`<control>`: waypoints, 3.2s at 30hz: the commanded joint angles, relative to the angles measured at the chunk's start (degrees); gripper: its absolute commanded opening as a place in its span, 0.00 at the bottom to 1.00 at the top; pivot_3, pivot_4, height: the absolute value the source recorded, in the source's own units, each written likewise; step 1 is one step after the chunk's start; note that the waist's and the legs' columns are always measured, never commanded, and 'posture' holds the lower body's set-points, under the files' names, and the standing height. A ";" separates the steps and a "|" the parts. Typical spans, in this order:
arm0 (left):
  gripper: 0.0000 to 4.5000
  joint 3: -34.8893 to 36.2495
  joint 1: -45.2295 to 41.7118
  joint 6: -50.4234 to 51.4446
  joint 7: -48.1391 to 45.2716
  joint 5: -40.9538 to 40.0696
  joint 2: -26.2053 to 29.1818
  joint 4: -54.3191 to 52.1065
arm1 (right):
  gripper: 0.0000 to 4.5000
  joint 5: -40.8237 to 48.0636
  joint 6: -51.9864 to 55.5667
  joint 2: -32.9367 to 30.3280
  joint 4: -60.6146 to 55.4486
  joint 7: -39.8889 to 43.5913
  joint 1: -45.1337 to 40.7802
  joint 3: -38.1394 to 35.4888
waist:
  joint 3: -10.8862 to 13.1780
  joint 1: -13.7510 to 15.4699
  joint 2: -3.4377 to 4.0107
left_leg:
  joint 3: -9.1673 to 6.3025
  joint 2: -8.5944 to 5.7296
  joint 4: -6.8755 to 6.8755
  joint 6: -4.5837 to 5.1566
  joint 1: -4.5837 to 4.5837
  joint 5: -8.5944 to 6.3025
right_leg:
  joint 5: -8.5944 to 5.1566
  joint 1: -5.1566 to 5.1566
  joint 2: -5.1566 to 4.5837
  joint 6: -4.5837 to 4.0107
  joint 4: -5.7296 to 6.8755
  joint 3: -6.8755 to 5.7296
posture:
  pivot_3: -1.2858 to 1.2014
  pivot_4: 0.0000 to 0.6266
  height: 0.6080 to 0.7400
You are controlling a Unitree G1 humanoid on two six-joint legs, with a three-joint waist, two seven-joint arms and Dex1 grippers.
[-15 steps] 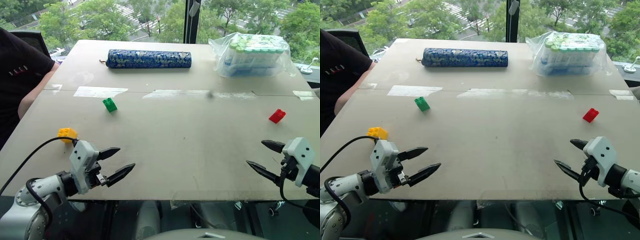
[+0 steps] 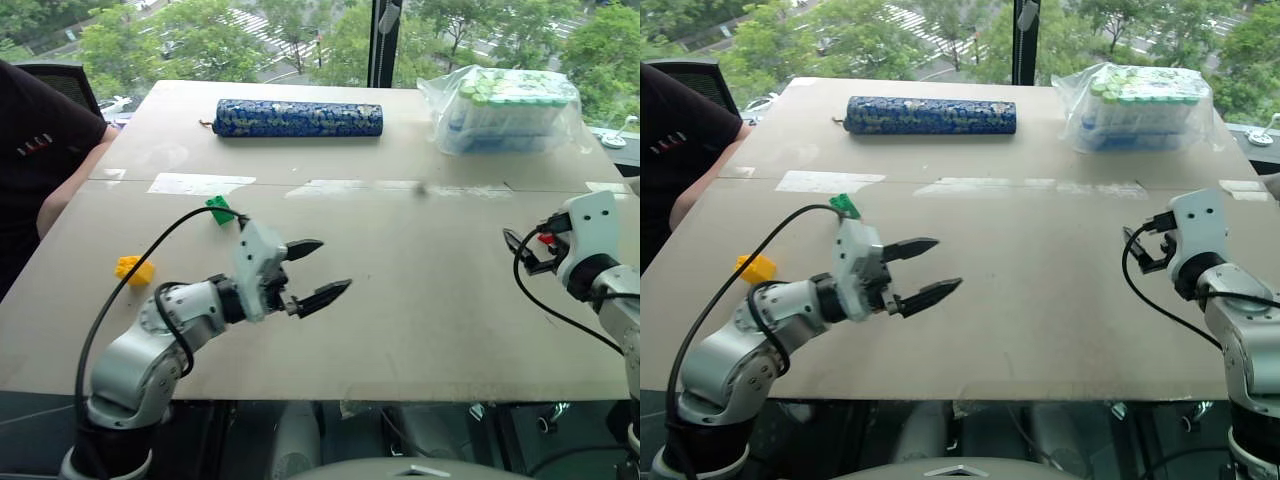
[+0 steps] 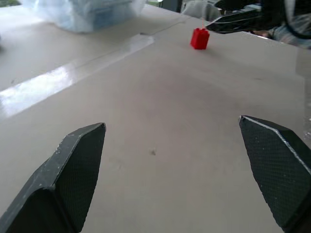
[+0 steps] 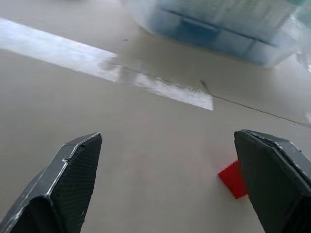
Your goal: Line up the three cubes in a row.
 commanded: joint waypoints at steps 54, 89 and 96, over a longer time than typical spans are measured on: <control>1.00 16.39 15.15 -3.86 -15.04 -9.98 11.40 -2.99 | 0.28 -9.23 -51.35 -0.92 46.95 66.82 -29.46 38.29 | 0.34 -1.32 0.43 | -0.33 -0.23 -0.05 0.00 -0.03 -0.01 | -0.03 -0.27 0.05 0.00 0.06 0.32 | 0.52 0.24 1.00; 1.00 18.30 16.63 -1.35 -9.87 -12.69 12.44 -6.15 | 0.69 -15.05 -62.65 3.40 62.83 75.62 -36.34 38.12 | 0.35 -1.42 0.45 | -0.30 -0.24 -0.05 0.00 -0.02 -0.01 | -0.03 -0.27 0.02 -0.01 0.06 0.33 | 0.52 0.24 1.00; 1.00 20.14 17.75 -0.30 -5.40 -14.05 10.43 -6.16 | 0.99 -13.62 -62.28 2.35 59.50 75.80 -34.73 36.22 | 0.36 -1.43 0.46 | -0.30 -0.24 -0.05 0.00 -0.02 0.00 | -0.03 -0.27 0.01 -0.01 0.06 0.33 | 0.52 0.24 1.00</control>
